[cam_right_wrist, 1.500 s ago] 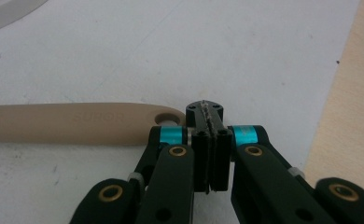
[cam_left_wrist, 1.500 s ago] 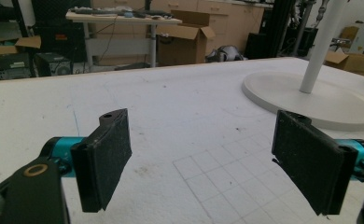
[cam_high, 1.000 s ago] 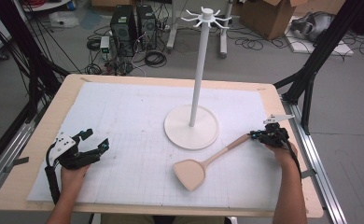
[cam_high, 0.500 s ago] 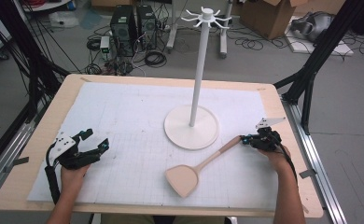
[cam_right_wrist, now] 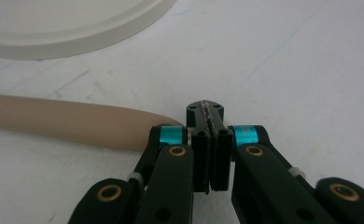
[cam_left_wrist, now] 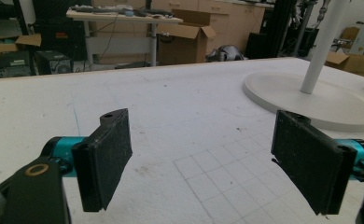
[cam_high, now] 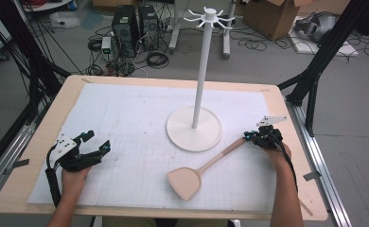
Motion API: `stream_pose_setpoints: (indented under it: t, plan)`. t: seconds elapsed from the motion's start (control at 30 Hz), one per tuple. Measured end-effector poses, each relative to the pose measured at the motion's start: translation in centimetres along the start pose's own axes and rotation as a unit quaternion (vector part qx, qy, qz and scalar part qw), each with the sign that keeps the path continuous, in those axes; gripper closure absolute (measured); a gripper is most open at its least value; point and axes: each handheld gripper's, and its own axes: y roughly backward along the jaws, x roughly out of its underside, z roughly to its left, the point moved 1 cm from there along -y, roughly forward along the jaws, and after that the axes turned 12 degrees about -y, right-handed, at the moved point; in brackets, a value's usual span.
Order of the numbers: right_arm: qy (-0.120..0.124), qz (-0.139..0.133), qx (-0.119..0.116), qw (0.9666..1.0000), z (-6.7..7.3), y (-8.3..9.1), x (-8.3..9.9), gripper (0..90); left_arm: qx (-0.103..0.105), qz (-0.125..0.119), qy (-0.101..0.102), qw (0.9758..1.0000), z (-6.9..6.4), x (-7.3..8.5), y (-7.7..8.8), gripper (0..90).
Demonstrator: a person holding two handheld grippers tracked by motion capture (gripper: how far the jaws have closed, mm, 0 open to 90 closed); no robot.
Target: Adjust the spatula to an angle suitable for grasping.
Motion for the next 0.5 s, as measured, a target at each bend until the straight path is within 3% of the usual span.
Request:
stream_pose_setpoints:
  t: [0.03,0.13,0.27,0.5]
  plan:
    - [0.000,0.000,0.000,1.0000,0.0,0.0,0.0,89.7,0.000,0.000,0.000,1.0000,0.0,0.0,0.0,20.3]
    - [0.011,0.010,-0.029,0.9995,0.3,0.1,0.2,89.9,0.000,0.001,0.000,1.0000,0.0,0.0,0.0,20.3]
    - [0.001,0.016,-0.017,0.9997,1.2,0.4,0.4,89.8,0.000,-0.001,0.001,1.0000,0.0,0.0,0.0,20.3]
    - [-0.020,-0.011,-0.021,0.9995,3.3,1.7,2.6,89.8,0.000,0.000,0.000,1.0000,0.0,0.0,0.0,20.4]
